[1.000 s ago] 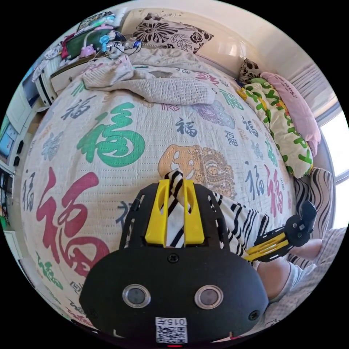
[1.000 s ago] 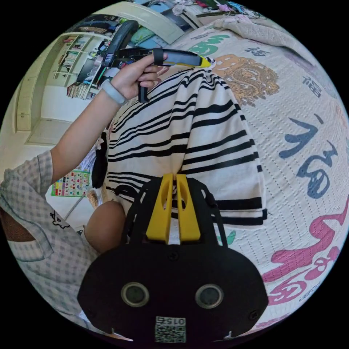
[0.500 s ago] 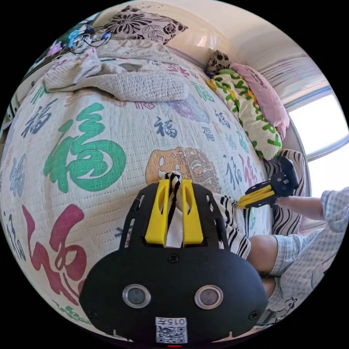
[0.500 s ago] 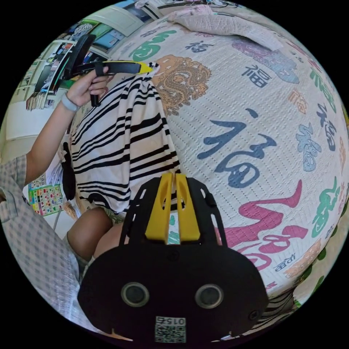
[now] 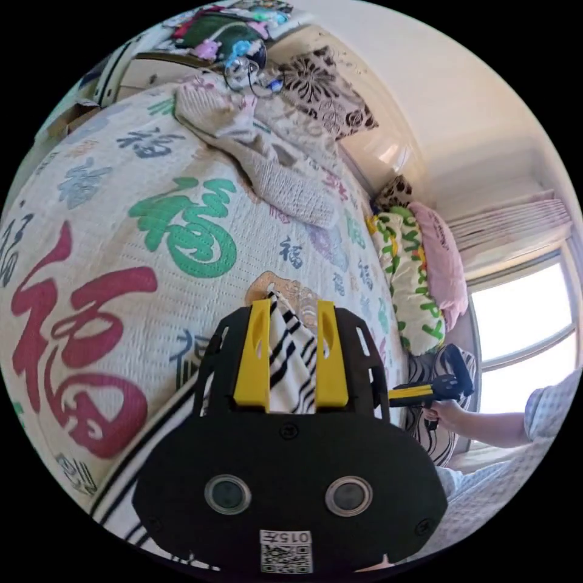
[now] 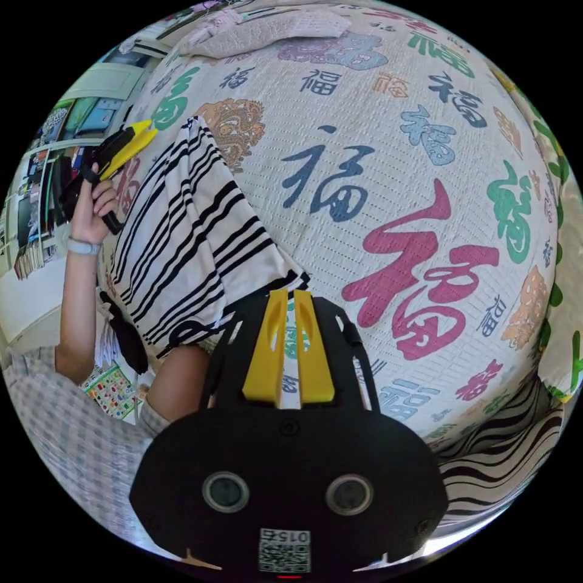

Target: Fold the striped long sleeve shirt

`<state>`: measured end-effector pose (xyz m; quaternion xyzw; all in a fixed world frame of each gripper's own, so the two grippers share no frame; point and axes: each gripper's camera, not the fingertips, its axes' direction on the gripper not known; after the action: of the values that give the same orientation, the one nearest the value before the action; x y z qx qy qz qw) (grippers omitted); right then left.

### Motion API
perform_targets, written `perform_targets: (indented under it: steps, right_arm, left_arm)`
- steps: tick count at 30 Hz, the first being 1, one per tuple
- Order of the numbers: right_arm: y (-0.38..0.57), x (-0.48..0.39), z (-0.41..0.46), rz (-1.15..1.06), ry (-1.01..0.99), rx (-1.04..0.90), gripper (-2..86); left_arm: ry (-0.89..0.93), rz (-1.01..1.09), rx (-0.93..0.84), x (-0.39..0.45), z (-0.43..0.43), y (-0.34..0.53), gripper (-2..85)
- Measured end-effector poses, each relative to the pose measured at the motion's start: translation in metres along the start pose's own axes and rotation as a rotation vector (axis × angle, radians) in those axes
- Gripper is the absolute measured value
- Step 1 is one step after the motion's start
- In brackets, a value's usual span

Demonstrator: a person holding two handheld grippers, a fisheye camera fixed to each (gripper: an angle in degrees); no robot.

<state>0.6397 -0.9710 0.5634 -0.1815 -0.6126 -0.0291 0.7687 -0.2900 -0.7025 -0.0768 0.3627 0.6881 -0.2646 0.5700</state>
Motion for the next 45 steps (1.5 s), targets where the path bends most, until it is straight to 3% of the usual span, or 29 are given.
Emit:
perform_targets:
  steps: [2, 7, 10, 13, 17, 19, 21, 23, 28, 35, 39, 45]
  right_arm:
    - [0.005, -0.024, -0.008, -0.090, -0.034, 0.040, 0.4]
    - [-0.019, -0.142, 0.022, -0.582, -0.120, 0.057, 2.5]
    - [-0.044, -0.226, 0.064, -0.840, -0.266, 0.025, 5.8]
    - [-0.051, -0.319, 0.114, -1.039, -0.328, -0.040, 8.9]
    - [-0.024, -0.415, 0.174, -1.187, -0.241, -0.063, 10.2]
    - [-0.006, -0.456, 0.220, -1.205, 0.049, 0.000, 9.4]
    - [0.001, -0.469, 0.245, -1.167, 0.250, 0.115, 7.3]
    - [0.005, -0.474, 0.253, -1.150, 0.256, 0.116, 6.7]
    - [0.010, -0.421, 0.209, -0.939, -0.153, 0.139, 7.2]
    - [0.046, -0.256, 0.108, -0.808, -0.213, 0.311, 8.6]
    - [0.115, -0.225, 0.127, -0.816, -0.207, 0.249, 9.6]
    - [0.213, -0.348, 0.255, -1.120, -0.177, -0.089, 15.8]
  left_arm:
    - [-0.021, -0.027, 0.091, 0.009, -0.046, 0.042, 11.0]
    - [-0.447, -0.361, 0.168, 0.000, -0.151, 0.210, 9.9]
    - [-0.509, -0.553, 0.087, -0.012, -0.179, 0.290, 9.8]
    - [-0.477, -0.609, 0.091, -0.009, -0.186, 0.335, 10.0]
    - [-0.387, -0.556, 0.162, -0.001, -0.183, 0.351, 9.7]
    - [-0.385, -0.534, 0.158, -0.002, -0.176, 0.358, 8.9]
    - [-0.415, -0.531, 0.188, -0.002, -0.177, 0.367, 6.3]
    - [-0.408, -0.530, 0.193, -0.002, -0.182, 0.374, 4.6]
    - [-0.370, -0.463, 0.155, 0.007, -0.209, 0.384, 6.7]
    - [-0.432, -0.412, 0.304, -0.012, -0.304, 0.357, 10.9]
    - [-0.443, -0.420, 0.304, -0.047, -0.320, 0.328, 11.1]
    - [-0.429, -0.504, 0.201, -0.109, -0.332, 0.263, 11.8]
